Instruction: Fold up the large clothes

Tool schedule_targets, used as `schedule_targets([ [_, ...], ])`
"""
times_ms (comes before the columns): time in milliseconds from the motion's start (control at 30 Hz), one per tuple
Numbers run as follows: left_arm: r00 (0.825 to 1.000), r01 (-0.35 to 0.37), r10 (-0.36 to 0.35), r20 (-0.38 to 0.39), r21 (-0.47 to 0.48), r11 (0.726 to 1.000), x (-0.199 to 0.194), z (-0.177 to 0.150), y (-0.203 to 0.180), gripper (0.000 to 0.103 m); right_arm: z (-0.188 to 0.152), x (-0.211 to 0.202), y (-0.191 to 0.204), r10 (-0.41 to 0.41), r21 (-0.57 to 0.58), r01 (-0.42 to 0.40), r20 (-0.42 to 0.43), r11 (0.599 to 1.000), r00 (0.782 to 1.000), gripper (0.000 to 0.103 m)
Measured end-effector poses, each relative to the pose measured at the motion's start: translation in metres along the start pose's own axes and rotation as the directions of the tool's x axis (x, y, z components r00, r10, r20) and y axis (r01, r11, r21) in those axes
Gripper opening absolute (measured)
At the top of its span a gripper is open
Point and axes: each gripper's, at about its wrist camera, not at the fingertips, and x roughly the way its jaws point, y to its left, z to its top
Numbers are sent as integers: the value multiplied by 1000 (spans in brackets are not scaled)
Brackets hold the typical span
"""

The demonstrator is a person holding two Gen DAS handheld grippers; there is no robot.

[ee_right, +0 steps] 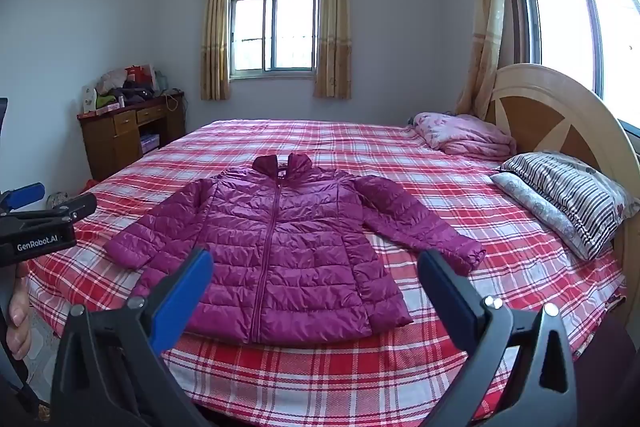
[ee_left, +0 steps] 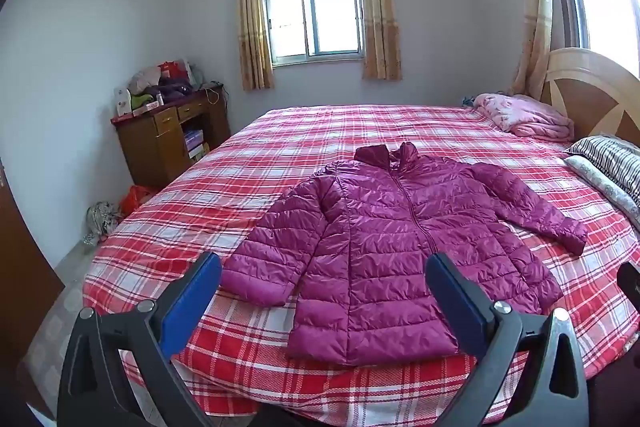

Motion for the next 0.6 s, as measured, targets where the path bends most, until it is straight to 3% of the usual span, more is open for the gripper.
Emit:
schedule_targets([
  [600, 1000, 23, -23, -19, -38, 999, 9, 2, 11, 102, -3, 2, 1, 3, -1, -3, 5, 1000, 1000, 103],
])
